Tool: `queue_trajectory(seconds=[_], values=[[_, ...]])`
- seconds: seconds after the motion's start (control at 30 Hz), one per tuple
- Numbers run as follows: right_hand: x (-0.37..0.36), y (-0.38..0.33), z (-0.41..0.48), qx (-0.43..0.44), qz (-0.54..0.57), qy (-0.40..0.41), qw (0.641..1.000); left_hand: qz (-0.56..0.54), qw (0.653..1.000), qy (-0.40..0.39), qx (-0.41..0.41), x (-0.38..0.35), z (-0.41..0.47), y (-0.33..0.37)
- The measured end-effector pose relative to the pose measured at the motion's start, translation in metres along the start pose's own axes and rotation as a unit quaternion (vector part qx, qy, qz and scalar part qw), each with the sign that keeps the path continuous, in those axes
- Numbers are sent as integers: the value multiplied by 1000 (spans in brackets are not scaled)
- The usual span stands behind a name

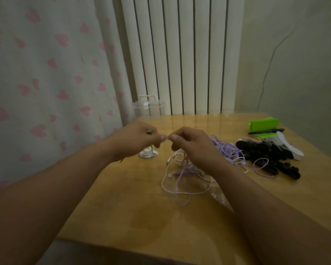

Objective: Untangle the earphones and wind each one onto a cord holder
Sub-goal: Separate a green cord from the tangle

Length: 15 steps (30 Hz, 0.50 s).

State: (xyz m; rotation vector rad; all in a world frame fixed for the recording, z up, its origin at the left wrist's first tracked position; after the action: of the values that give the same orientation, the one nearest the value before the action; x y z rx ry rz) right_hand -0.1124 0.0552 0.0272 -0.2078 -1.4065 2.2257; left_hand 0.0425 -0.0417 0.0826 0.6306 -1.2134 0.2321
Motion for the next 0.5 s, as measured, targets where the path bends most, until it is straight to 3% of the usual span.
queue_trajectory(seconds=[0.07, 0.13, 0.27, 0.4, 0.5], values=[[5, -2, 1, -9, 53, 11, 998, -157, 986, 54, 22, 10, 1, -10], [13, -4, 3, -16, 97, 29, 995, -299, 948, 98, 36, 16, 5, -19], [27, -1, 6, -48, 141, 16, 989, -460, 872, 147, 75, 16, 9, -19], [27, 10, 4, -86, 59, -50, 993, -593, 787, 148, 77, 15, 16, -11], [31, 18, 5, -99, -16, -58, 993, -624, 762, 157, 68, 27, 23, -11]])
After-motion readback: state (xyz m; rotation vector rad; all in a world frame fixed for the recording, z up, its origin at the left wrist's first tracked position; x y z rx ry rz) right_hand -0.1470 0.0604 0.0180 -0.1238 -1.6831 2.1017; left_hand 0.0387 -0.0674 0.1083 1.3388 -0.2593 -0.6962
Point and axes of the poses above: each hand's wrist, its own z-axis towards the middle knuckle, its own x-axis out of the back of the hand, y = z × x, the point moved 5 cm from there along z, towards the middle knuckle, and after that the axes turned 13 degrees about z, right-handed, at the moved point
